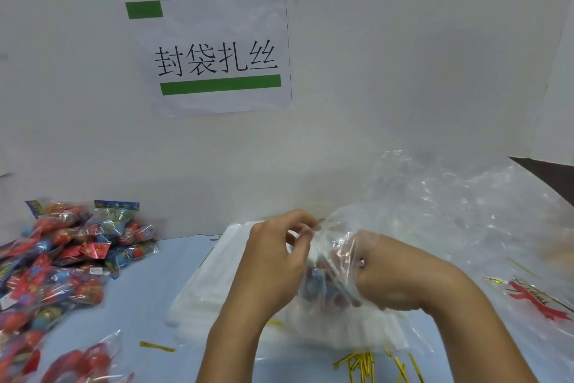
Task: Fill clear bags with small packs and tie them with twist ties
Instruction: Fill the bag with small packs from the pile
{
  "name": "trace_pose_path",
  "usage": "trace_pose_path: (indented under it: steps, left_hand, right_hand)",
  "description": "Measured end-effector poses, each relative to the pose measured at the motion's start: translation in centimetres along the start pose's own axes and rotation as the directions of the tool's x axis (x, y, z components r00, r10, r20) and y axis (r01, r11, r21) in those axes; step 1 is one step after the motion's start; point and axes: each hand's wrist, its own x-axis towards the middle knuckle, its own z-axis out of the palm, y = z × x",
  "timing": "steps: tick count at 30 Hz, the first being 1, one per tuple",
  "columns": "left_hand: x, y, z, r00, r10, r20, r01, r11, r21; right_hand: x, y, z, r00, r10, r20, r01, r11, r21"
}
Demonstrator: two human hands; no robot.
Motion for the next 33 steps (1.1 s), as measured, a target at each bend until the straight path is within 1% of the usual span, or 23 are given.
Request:
trace_pose_path:
  steps: [3,5,7,10,12,13,15,16,19,21,24,26,28,31,33]
  left_hand:
    - [0.0,0.2,0.0,0.999,0.009,0.032,-0.009,1.000,-0.024]
    - [0.0,0.2,-0.2,0.997,0.030,0.065,-0.028,0.999,-0.028]
    - [0.0,0.2,-0.2,0.991,0.050,0.124,-0.049,0.999,-0.014]
    - [-0.1,0.1,-0.2,0.988,0.044,0.151,-0.042,0.999,-0.018]
    - [0.0,0.0,-0.3,0.991,0.035,0.130,-0.034,0.999,-0.010]
    - [0.0,0.0,-0.3,0.993,0.031,0.115,-0.030,1.000,-0.008]
    - [0.1,-0.2,-0.6,0.996,0.029,0.084,-0.028,1.000,-0.009]
    - [0.1,-0.2,-0.7,0.997,0.030,0.074,-0.030,1.000,-0.006]
    - [0.1,-0.4,-0.7,0.998,0.020,0.062,-0.021,1.000,0.008]
    - [0.1,-0.5,-0.6,0.999,-0.003,0.035,0.003,1.000,0.003]
    - [0.2,-0.5,-0.6,0.998,-0.032,-0.047,0.032,0.999,-0.017]
    - [0.2,-0.5,-0.6,0.996,-0.043,-0.077,0.041,0.999,-0.031]
    - [0.1,-0.5,-0.4,0.996,-0.045,-0.072,0.043,0.999,-0.034]
    - [0.1,-0.5,-0.2,0.998,-0.044,-0.051,0.043,0.999,-0.032]
    - [0.2,-0.5,0.0,0.998,-0.040,-0.046,0.038,0.999,-0.029]
  right_hand:
    - [1.2,0.4,0.9,0.999,0.040,-0.036,-0.038,0.998,0.054]
    - [1.6,0.5,1.4,0.997,0.071,-0.029,-0.070,0.996,0.056]
    - [2.0,0.5,1.9,0.999,0.053,-0.004,-0.053,0.999,-0.014]
    - [2.8,1.1,2.9,0.993,0.080,-0.089,-0.090,0.990,-0.107]
    - [3.1,1.5,3.1,0.981,0.122,-0.149,-0.146,0.976,-0.163]
    - [3.1,1.5,3.1,0.970,0.149,-0.192,-0.180,0.971,-0.155]
    - [3.2,1.9,3.1,0.937,0.174,-0.302,-0.202,0.978,-0.061]
    - [3.2,1.9,3.1,0.925,0.183,-0.334,-0.203,0.979,-0.027]
    - [3.0,1.4,3.3,0.925,0.210,-0.318,-0.215,0.976,0.021]
    - [2.7,1.1,2.8,0.929,0.191,-0.318,-0.195,0.981,0.020]
    - [2.4,0.7,1.6,0.891,0.148,-0.429,-0.169,0.985,-0.012]
    - [2.4,0.5,1.7,0.875,0.143,-0.463,-0.168,0.986,-0.013]
    - [2.5,0.6,2.4,0.873,0.176,-0.455,-0.201,0.980,-0.007]
    - [3.1,1.2,3.1,0.852,0.258,-0.456,-0.281,0.960,0.017]
    - [3.2,1.5,3.1,0.847,0.277,-0.454,-0.297,0.954,0.026]
